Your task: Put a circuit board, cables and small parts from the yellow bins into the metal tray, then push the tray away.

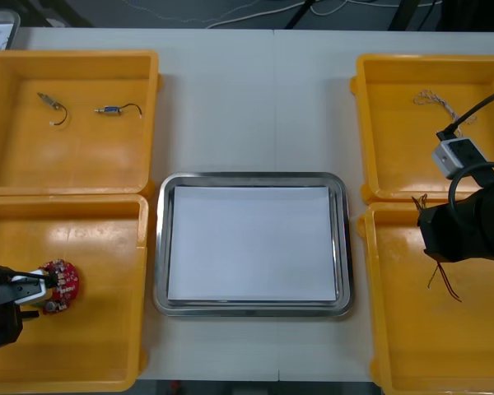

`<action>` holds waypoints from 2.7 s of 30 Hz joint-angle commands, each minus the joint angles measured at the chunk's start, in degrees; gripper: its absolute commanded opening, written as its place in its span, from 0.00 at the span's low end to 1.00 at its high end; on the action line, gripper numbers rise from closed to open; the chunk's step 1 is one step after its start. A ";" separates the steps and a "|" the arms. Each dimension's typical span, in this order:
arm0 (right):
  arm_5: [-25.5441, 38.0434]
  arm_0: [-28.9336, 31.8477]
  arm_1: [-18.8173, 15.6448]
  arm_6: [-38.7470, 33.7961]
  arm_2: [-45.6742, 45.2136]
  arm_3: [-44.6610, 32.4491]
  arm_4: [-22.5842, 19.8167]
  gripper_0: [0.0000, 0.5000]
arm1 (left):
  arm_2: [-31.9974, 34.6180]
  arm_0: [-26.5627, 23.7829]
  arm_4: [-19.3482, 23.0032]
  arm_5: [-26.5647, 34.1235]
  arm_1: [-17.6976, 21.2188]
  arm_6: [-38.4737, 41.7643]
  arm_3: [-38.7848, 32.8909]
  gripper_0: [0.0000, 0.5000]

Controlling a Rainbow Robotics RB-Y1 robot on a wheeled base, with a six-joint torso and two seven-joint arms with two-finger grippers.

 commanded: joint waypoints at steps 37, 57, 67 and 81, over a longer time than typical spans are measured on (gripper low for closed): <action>0.20 -1.24 -1.93 -2.70 0.57 -1.82 0.22 0.00 | -1.71 -1.66 -0.67 -0.79 -1.09 4.52 -0.09 0.00; 0.20 -1.24 -1.93 -2.70 0.57 -1.82 0.22 0.00 | 13.32 -5.09 9.97 12.04 -0.13 4.52 -0.18 0.00; 0.20 -1.24 -1.93 -2.70 0.57 -1.82 0.22 0.00 | 15.34 -6.41 11.81 15.47 2.07 22.14 -6.16 0.00; 0.20 -1.24 -1.93 -2.70 0.57 -1.82 0.22 0.00 | 12.97 -10.54 10.32 21.62 5.50 55.28 -17.76 0.00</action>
